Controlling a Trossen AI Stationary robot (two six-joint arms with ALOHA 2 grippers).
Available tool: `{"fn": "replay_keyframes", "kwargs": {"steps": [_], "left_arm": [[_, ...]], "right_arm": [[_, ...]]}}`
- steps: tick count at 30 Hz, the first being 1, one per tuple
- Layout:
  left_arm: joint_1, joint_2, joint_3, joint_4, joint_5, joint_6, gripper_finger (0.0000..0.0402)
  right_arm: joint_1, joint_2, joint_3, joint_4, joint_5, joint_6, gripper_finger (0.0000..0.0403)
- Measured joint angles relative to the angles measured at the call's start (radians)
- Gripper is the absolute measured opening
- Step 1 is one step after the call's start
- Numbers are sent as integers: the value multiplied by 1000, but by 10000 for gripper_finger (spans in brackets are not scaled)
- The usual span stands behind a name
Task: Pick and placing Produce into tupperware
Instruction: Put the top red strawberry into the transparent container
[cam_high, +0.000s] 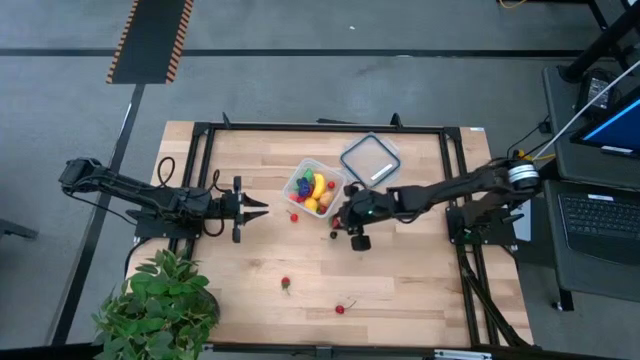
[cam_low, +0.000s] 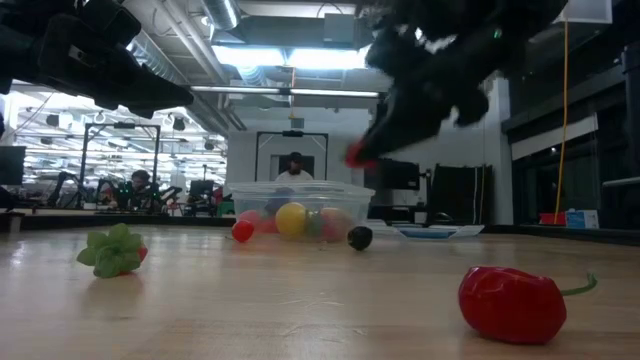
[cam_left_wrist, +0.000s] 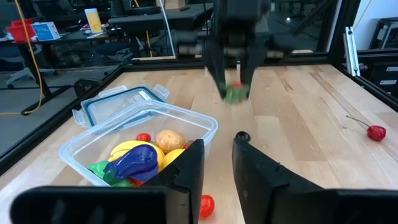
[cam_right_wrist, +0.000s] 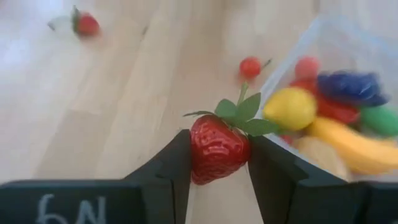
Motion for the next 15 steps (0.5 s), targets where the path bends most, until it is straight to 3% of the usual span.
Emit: {"fn": "replay_keyframes", "kwargs": {"steps": [8, 15], "left_arm": [[0, 0, 0, 0, 0, 0, 86], [0, 0, 0, 1, 0, 0, 79]], "right_arm": [[-1, -201, 0, -110, 0, 42, 132], [-1, -280, 0, -157, 2, 41, 132]]}}
